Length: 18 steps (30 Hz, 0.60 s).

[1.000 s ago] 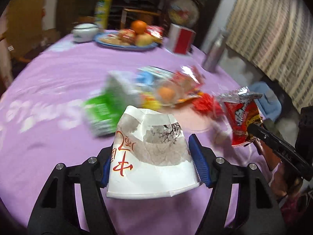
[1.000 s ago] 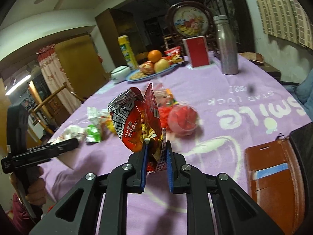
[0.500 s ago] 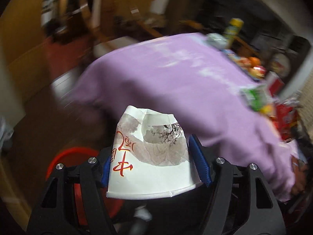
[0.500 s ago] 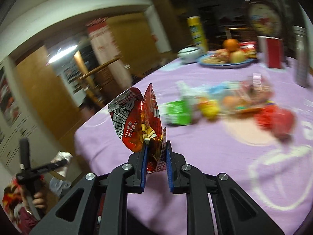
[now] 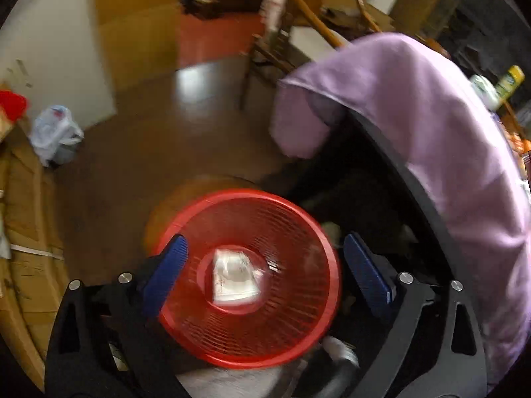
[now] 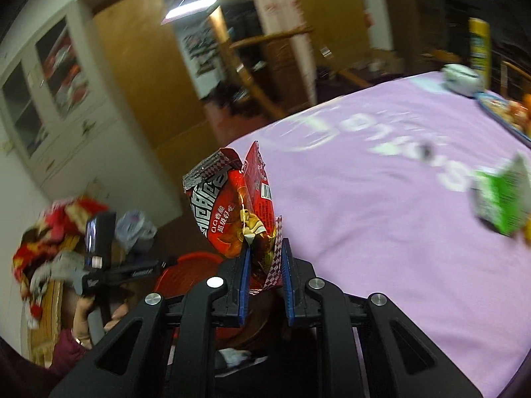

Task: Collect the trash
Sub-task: 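Carry the cup and chip bag to the red basket and release both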

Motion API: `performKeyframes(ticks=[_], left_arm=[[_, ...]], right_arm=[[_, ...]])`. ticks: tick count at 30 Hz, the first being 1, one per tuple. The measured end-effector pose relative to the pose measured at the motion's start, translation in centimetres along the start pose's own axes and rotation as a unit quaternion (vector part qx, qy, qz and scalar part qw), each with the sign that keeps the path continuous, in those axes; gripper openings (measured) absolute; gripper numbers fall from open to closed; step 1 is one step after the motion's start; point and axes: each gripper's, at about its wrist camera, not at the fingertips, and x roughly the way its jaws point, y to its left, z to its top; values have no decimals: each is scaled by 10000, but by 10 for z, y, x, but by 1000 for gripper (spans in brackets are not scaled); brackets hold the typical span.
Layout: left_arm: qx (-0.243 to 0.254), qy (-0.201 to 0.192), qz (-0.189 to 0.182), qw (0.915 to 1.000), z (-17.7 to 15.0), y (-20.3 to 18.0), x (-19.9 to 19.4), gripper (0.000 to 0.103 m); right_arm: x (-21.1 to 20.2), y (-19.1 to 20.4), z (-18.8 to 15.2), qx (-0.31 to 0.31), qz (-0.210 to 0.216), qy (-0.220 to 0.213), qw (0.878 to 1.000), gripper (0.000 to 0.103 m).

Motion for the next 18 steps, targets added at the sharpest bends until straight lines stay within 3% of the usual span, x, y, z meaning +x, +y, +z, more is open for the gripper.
performKeyframes(ticks=[2, 6, 11, 13, 14, 18], left_arm=[[-17, -188, 393, 9990, 3, 8, -1, 93], [-237, -406, 841, 9953, 8, 31, -2, 93], [-685, -585, 832, 9924, 13, 53, -10, 93], [-716, -655, 935, 9909, 15, 57, -11, 94], [-729, -675, 1010, 9899, 16, 60, -11, 94], [-770, -624, 951, 9905, 17, 62, -8, 94]], right_arm=[[20, 21, 1, -150, 157, 265, 9994, 17], [70, 62, 1, -467, 401, 839, 9946, 17], [121, 111, -1, -846, 678, 1386, 9844, 21], [138, 128, -1, -908, 810, 1544, 9805, 34], [140, 127, -2, -928, 810, 1558, 9801, 41], [144, 138, 0, -1003, 718, 1493, 9811, 42]])
